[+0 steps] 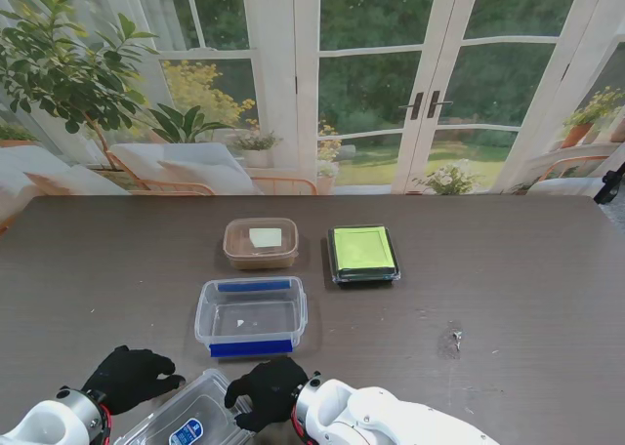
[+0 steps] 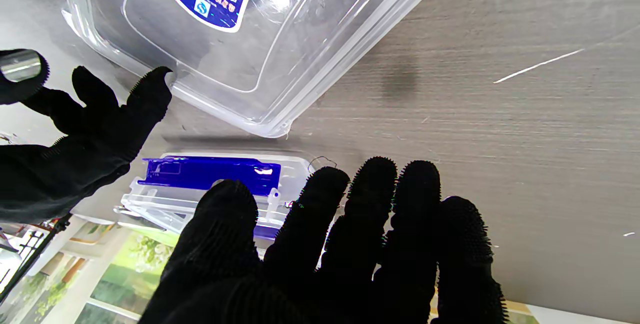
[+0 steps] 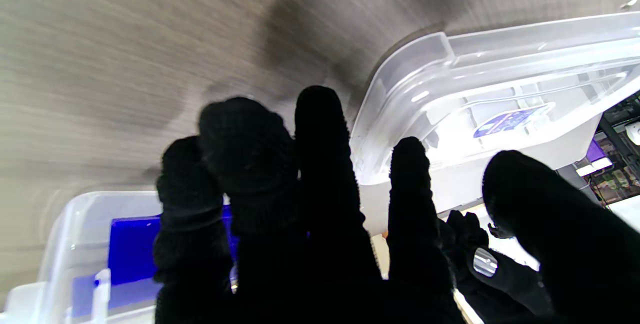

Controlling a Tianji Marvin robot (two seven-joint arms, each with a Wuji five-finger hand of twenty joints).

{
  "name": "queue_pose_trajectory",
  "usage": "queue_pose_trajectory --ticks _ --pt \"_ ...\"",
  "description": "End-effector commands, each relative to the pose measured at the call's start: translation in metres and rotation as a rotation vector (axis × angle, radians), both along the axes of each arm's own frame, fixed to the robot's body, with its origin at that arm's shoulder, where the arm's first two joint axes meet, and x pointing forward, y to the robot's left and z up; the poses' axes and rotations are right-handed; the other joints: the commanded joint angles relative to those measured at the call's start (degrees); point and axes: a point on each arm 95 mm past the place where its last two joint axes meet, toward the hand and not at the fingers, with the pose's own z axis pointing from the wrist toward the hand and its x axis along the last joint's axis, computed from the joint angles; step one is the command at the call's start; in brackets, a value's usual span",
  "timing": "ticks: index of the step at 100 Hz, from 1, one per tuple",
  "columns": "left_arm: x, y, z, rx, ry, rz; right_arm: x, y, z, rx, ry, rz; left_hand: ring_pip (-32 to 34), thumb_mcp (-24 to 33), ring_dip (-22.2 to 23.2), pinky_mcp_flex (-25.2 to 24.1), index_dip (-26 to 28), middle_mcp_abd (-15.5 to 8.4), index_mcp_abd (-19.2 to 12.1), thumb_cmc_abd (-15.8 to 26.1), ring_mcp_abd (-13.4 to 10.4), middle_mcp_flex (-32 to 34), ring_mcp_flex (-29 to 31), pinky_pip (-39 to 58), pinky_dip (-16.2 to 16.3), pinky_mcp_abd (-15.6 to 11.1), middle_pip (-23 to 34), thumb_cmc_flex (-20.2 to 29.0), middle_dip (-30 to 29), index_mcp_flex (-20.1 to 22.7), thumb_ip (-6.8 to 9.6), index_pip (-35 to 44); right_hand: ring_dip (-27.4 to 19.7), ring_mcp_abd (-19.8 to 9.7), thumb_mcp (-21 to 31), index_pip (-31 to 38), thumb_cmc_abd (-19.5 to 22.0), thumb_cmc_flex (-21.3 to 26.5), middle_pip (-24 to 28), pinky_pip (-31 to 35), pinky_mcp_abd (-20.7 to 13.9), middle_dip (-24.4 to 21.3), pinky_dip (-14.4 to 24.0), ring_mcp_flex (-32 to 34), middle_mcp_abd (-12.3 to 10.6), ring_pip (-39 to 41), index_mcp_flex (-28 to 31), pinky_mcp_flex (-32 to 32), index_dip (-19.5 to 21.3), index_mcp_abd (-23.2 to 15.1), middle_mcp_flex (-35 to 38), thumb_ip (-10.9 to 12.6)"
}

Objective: Pair container bodies with their lids

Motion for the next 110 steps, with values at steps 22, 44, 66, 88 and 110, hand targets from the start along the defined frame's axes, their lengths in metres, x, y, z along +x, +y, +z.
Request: queue_pose_trajectory --ticks 22,44,66,88,110 --pt "-0.001 0.000 -0.004 0.005 0.031 -0.013 0.007 -0.015 -0.012 -0.046 0.044 -0.030 -0.12 -1.10 -0.11 -0.55 0.56 0.53 -0.18 2.62 1.55 1.05 0.43 -0.27 -1.01 0.31 0.30 1.55 -0.32 0.90 1.50 0.41 -0.56 -0.64 1.18 -0.47 1.81 -1.68 0.43 2.89 0.27 1.12 -0.97 2.37 -0.86 0.13 -0.56 13.85 -0.30 3.23 1.67 1.78" --pt "-0.002 0.001 -0.003 0.011 0.028 -0.015 0.011 -0.027 -0.016 -0.062 0.064 -0.048 -0.11 -1.15 -0.13 -0.55 0.57 0.41 -0.24 2.67 1.31 1.05 0.50 -0.29 -1.03 0.31 0.31 1.52 -0.36 0.93 1.48 0.41 -0.98 -0.63 0.85 -0.24 2.05 -1.79 0.31 2.66 0.05 1.11 -1.05 2.33 -0.93 -0.91 -0.62 13.33 -0.19 3.70 1.23 1.76" --pt "-0.005 0.005 0.001 0.021 0.013 -0.006 0.010 -0.040 -0.016 -0.056 0.084 -0.066 -0.37 -1.16 -0.22 -0.71 0.42 0.48 -0.40 2.65 1.47 0.66 0.14 -0.43 -1.09 0.24 0.12 1.52 -0.48 0.15 1.49 0.03 -1.03 -0.50 0.75 0.01 2.09 -1.73 0.26 2.46 0.01 1.04 -1.07 2.34 -0.74 -1.40 -0.51 12.98 -0.10 4.09 1.04 1.77" --pt "-0.008 0.009 0.007 0.034 -0.003 0.000 0.008 -0.050 -0.016 -0.048 0.100 -0.087 -0.73 -1.21 -0.42 -0.77 0.33 0.43 -0.50 2.72 1.32 0.46 0.00 -0.59 -1.15 0.23 -0.04 1.38 -0.65 -0.25 1.50 -0.18 -1.16 -0.56 0.40 0.11 2.21 -1.84 0.11 2.32 -0.17 0.88 -1.07 2.31 -0.76 -2.03 -0.52 12.80 -0.08 4.44 0.80 1.73" --pt "-0.016 0.009 0.008 0.050 0.018 0.004 0.007 -0.061 -0.017 -0.039 0.119 -0.120 -0.65 -1.22 -0.41 -0.77 0.34 0.37 -0.57 2.75 1.24 0.49 0.14 -0.60 -1.15 0.23 0.07 1.33 -0.67 -0.19 1.52 -0.13 -1.28 -0.38 0.25 0.18 2.37 -1.78 -0.14 2.04 -0.17 0.68 -1.09 2.29 -0.59 -2.65 -0.51 12.35 -0.07 4.73 0.54 1.71"
